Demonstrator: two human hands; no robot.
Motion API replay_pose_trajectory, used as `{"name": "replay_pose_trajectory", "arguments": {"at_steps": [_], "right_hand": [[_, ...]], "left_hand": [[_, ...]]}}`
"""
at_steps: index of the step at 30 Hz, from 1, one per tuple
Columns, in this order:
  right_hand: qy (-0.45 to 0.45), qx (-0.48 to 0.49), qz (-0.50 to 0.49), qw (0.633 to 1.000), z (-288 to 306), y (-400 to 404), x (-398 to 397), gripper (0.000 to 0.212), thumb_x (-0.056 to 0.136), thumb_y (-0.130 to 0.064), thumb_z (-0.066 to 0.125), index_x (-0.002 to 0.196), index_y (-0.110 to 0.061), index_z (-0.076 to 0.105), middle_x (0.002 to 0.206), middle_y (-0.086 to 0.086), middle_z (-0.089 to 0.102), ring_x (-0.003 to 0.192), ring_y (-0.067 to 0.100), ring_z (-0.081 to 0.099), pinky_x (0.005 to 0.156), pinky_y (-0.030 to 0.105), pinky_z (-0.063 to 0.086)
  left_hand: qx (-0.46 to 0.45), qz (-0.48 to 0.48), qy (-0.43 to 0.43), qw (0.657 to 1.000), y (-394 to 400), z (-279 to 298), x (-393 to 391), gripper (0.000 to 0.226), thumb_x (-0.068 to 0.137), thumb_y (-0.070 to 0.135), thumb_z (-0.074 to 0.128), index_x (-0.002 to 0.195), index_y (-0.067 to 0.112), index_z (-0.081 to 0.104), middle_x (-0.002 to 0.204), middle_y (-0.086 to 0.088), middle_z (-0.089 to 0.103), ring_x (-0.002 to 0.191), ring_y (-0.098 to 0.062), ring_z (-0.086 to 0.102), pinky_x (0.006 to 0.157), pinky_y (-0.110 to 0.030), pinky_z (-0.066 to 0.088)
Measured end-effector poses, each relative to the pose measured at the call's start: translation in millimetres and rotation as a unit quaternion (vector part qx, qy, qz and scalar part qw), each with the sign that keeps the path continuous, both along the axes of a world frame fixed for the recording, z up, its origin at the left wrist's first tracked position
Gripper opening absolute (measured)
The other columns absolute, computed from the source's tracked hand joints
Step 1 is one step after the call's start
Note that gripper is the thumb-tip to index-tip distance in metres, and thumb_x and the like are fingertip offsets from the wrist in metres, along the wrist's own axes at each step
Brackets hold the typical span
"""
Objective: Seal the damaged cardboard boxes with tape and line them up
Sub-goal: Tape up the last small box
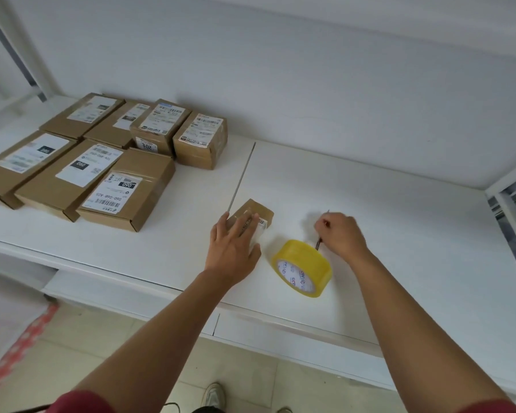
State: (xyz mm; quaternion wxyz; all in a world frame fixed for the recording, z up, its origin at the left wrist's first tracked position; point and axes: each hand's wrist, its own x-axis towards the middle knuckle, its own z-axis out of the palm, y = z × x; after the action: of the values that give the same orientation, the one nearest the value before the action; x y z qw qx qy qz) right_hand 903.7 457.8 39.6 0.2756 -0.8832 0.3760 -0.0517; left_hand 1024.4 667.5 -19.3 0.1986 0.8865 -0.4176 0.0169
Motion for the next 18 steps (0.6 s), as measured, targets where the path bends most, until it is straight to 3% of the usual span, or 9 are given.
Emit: {"name": "replay_pose_trajectory", "arguments": {"at_steps": [1, 3, 4, 5, 6, 8, 11, 14, 18], "right_hand": [[-0.122, 0.107, -0.058, 0.985, 13, 1, 6, 0.02, 0.089, -0.016, 0.052, 0.076, -0.007, 0.065, 0.074, 0.01, 0.07, 0.074, 0.029, 0.066, 0.074, 0.039, 0.054], [-0.316, 0.363, -0.086, 0.872, 37, 10, 19, 0.01, 0.085, -0.011, 0.058, 0.086, -0.007, 0.067, 0.086, 0.011, 0.076, 0.083, 0.025, 0.072, 0.074, 0.036, 0.058], [-0.367, 0.434, -0.065, 0.82, 46, 16, 27, 0.008, 0.084, -0.011, 0.062, 0.092, -0.01, 0.066, 0.095, 0.01, 0.076, 0.091, 0.023, 0.073, 0.073, 0.03, 0.057], [-0.385, 0.458, -0.041, 0.8, 51, 24, 34, 0.007, 0.086, -0.012, 0.065, 0.093, -0.012, 0.064, 0.098, 0.008, 0.076, 0.093, 0.022, 0.073, 0.07, 0.025, 0.056], [-0.382, 0.448, -0.026, 0.808, 53, 32, 41, 0.005, 0.088, -0.014, 0.066, 0.091, -0.013, 0.063, 0.093, 0.007, 0.076, 0.086, 0.02, 0.073, 0.064, 0.023, 0.054], [-0.346, 0.365, -0.021, 0.864, 50, 51, 53, 0.018, 0.09, -0.021, 0.065, 0.081, -0.007, 0.063, 0.068, 0.003, 0.07, 0.06, 0.015, 0.063, 0.055, 0.024, 0.045], [-0.25, 0.226, -0.007, 0.942, 35, 65, 61, 0.035, 0.087, -0.032, 0.063, 0.072, 0.0, 0.061, 0.053, -0.002, 0.055, 0.048, 0.011, 0.046, 0.057, 0.028, 0.039], [-0.171, 0.177, 0.028, 0.969, 27, 65, 58, 0.025, 0.085, -0.028, 0.059, 0.069, -0.009, 0.064, 0.056, -0.005, 0.064, 0.051, 0.008, 0.055, 0.061, 0.028, 0.044], [-0.091, 0.18, 0.083, 0.976, 24, 66, 55, 0.003, 0.082, -0.02, 0.057, 0.08, -0.019, 0.06, 0.066, -0.005, 0.073, 0.06, 0.01, 0.07, 0.061, 0.022, 0.047]], "left_hand": [[0.0, 0.0, 0.008, 1.0, 0, 1, 0, 0.063, 0.088, 0.032, 0.062, 0.147, 0.02, 0.046, 0.152, -0.001, 0.043, 0.136, -0.044, 0.033, 0.109, -0.054, 0.033], [-0.004, -0.002, 0.016, 1.0, 1, 1, 1, 0.063, 0.086, 0.029, 0.06, 0.147, 0.022, 0.046, 0.152, 0.0, 0.042, 0.129, -0.044, 0.036, 0.105, -0.052, 0.038], [-0.011, -0.003, 0.018, 1.0, 1, 1, 3, 0.062, 0.085, 0.028, 0.06, 0.146, 0.024, 0.048, 0.152, 0.0, 0.042, 0.124, -0.044, 0.038, 0.104, -0.051, 0.04], [-0.021, -0.001, 0.02, 1.0, 2, 1, 4, 0.061, 0.084, 0.026, 0.061, 0.145, 0.025, 0.049, 0.152, -0.002, 0.041, 0.12, -0.044, 0.04, 0.102, -0.05, 0.042], [-0.032, 0.003, 0.024, 0.999, 3, 0, 5, 0.061, 0.083, 0.024, 0.063, 0.143, 0.027, 0.051, 0.151, -0.005, 0.042, 0.116, -0.044, 0.042, 0.101, -0.049, 0.043], [-0.046, 0.005, 0.029, 0.998, 5, 1, 8, 0.063, 0.081, 0.021, 0.066, 0.142, 0.03, 0.053, 0.147, -0.009, 0.043, 0.11, -0.042, 0.045, 0.096, -0.048, 0.045], [-0.051, -0.008, 0.028, 0.998, 7, 2, 13, 0.066, 0.078, 0.02, 0.069, 0.142, 0.024, 0.053, 0.143, -0.014, 0.045, 0.103, -0.042, 0.05, 0.094, -0.049, 0.048], [-0.053, -0.007, 0.044, 0.998, 8, 3, 18, 0.068, 0.077, 0.021, 0.069, 0.141, 0.012, 0.049, 0.144, -0.012, 0.045, 0.103, -0.042, 0.052, 0.093, -0.049, 0.047], [-0.069, -0.01, 0.054, 0.996, 10, 1, 21, 0.061, 0.079, 0.024, 0.07, 0.136, 0.008, 0.052, 0.144, -0.011, 0.045, 0.106, -0.04, 0.051, 0.091, -0.05, 0.048]]}}
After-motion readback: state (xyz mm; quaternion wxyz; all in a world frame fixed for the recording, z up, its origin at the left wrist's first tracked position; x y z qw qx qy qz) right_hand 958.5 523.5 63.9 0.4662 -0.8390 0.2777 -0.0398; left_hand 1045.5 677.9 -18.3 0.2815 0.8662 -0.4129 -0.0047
